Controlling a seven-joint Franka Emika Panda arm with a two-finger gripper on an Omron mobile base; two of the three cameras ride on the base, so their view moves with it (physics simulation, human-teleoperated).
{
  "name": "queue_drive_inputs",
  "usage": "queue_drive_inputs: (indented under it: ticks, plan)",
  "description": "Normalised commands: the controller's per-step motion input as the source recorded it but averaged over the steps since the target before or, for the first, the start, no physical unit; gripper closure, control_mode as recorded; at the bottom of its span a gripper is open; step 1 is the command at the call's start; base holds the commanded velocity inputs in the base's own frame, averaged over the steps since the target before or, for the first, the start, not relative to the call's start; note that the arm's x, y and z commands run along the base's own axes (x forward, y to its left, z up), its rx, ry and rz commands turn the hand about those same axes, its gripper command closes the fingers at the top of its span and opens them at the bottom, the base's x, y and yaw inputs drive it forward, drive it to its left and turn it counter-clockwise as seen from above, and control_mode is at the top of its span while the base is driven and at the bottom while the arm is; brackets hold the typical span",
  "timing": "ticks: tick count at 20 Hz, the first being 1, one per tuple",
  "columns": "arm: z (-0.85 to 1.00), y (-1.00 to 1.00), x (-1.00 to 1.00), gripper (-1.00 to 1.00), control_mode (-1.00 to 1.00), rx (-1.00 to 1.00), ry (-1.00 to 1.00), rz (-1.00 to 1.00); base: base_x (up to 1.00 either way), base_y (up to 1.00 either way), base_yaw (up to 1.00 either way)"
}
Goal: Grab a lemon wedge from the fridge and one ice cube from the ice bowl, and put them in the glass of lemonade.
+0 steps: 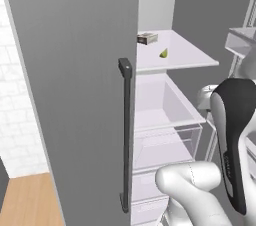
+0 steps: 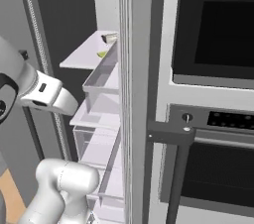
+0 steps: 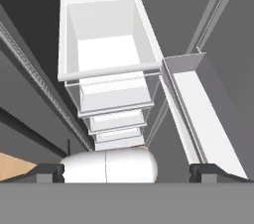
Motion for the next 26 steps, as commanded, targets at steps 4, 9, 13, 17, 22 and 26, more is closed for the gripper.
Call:
queue_drive_inputs:
  ticks: [4, 9, 13, 17, 22, 26]
  plan:
    - [0.00, 0.00, 0.00, -1.00, 1.00, 0.00, 0.00, 0.00, 0.31, -0.14, 0.05]
    - [0.00, 0.00, 0.20, -1.00, -1.00, 0.00, -0.02, 0.03, 0.00, 0.00, 0.00]
    - [0.11, 0.00, 0.38, -1.00, -1.00, 0.03, -0.11, 0.03, 0.00, 0.00, 0.00]
    - [0.28, 0.02, 0.29, -1.00, -1.00, 0.09, -0.12, 0.02, 0.00, 0.00, 0.00]
    - [0.78, 0.33, 0.27, -1.00, -1.00, 0.07, -0.33, -0.01, 0.00, 0.00, 0.00]
    - [0.92, 0.69, 0.69, -1.00, -1.00, 0.00, -0.22, -0.03, 0.00, 0.00, 0.00]
